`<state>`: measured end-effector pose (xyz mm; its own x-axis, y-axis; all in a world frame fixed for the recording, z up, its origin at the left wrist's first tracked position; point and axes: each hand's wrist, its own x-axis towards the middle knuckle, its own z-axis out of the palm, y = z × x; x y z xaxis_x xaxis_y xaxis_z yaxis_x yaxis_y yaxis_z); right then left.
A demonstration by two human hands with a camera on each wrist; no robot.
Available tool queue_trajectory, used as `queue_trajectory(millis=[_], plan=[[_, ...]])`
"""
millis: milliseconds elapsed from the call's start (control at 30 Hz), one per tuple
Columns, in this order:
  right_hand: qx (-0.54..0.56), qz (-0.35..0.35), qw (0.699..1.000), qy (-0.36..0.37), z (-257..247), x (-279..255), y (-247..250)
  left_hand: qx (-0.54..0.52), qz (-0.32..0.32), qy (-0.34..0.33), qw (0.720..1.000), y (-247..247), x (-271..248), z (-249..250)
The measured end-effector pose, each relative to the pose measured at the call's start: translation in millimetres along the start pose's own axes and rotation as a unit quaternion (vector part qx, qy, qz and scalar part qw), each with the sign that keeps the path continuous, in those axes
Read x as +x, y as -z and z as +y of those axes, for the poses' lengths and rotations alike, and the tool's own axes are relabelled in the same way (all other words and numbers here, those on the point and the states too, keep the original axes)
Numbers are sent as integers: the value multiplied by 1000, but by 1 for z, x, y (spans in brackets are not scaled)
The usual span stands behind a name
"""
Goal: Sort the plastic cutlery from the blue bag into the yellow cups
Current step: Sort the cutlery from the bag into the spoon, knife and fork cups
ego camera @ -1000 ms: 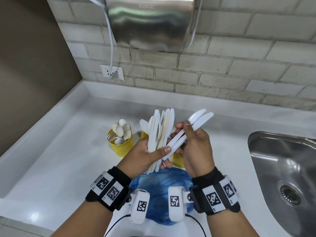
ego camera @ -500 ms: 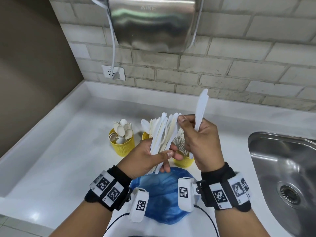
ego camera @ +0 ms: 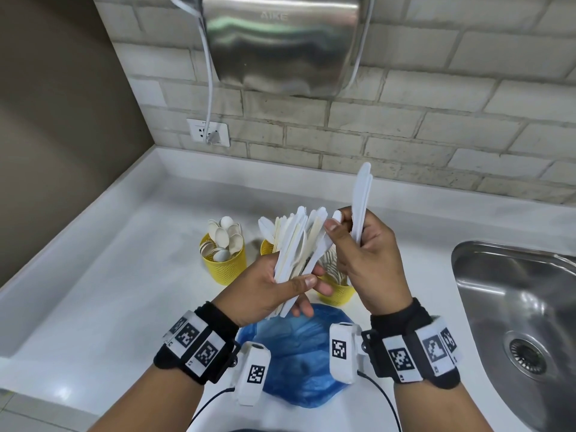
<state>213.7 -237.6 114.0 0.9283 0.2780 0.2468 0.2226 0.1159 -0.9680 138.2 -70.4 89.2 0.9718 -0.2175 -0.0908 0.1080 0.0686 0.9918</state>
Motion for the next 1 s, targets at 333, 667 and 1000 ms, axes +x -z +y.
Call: queue_trajectory(millis=[333,667,1000], plan=[[-67,39,997,30,-9,1,-2,45,3,3,999,3,0,0],[-31,-69,997,11,-7,5,12,42,-24,19,999,5,-5,3],[-63,-57,996,33,-4,7,18,49,-32,13,998,4,-7,7]])
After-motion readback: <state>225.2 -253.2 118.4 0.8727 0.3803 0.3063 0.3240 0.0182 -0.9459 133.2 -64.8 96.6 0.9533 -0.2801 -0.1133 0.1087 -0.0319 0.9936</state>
